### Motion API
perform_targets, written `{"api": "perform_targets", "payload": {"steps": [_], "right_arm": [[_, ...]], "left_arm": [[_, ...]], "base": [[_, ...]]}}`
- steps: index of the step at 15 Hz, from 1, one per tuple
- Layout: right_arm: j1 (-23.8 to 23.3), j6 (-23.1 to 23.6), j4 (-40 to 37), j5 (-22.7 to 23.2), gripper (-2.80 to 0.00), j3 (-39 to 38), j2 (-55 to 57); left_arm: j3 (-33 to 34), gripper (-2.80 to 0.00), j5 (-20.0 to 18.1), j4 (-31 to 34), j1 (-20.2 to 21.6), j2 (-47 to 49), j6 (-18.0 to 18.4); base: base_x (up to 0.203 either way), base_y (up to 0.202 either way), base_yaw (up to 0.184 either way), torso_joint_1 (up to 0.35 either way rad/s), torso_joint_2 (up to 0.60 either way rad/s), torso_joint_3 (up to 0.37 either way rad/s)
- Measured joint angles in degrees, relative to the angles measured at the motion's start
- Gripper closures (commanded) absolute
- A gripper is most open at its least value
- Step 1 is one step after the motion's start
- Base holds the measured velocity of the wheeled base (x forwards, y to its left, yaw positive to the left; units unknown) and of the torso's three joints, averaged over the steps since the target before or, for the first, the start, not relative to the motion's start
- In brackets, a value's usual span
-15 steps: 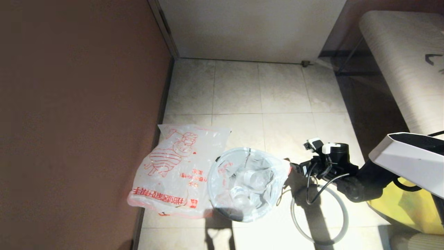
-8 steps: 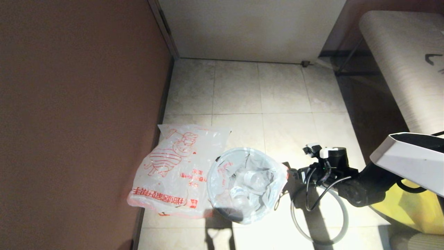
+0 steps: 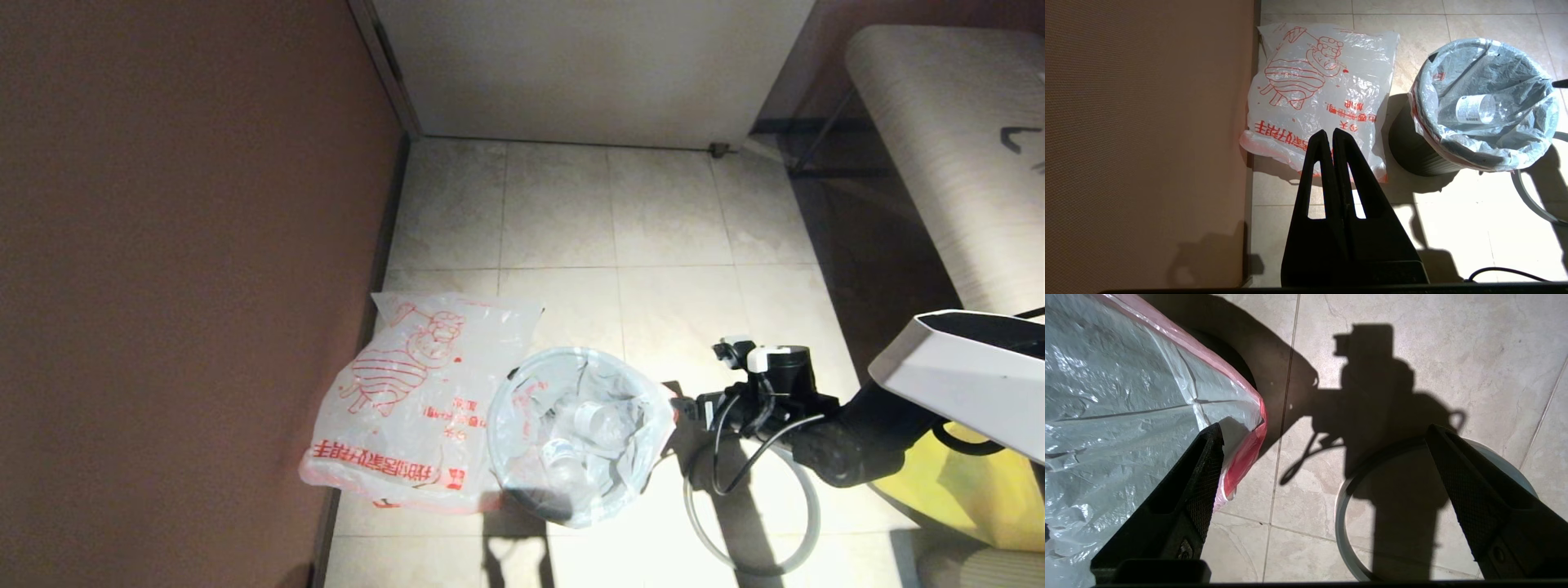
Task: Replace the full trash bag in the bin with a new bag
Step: Place the trash bag on the floor
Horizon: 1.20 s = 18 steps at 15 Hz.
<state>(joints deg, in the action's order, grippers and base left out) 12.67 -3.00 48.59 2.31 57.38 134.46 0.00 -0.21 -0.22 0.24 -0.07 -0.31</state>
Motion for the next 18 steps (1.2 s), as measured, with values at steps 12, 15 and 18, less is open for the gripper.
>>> {"api": "perform_targets", "payload": {"steps": [12,15,18], "right_arm": [[0.02,2.98,-0.11,-0.27,-2.8,0.34,2.64],[0.76,1.76,-0.15,-0.3,-2.8,1.18,3.36],[1.47,1.13,-0.17,-1.15,-2.8,1.75,4.06]], "left_arm": [[0.0,0.0,0.05,-0.02,0.0,0.0,-0.04],[0.0,0.0,0.02,-0.02,0.0,0.0,-0.02],[0.0,0.0,0.0,-0.02,0.0,0.0,-0.02]], "base": [[0.0,0.0,0.0,0.0,0.0,0.0],[0.0,0.0,0.0,0.0,0.0,0.0],[0.0,0.0,0.0,0.0,0.0,0.0]]}}
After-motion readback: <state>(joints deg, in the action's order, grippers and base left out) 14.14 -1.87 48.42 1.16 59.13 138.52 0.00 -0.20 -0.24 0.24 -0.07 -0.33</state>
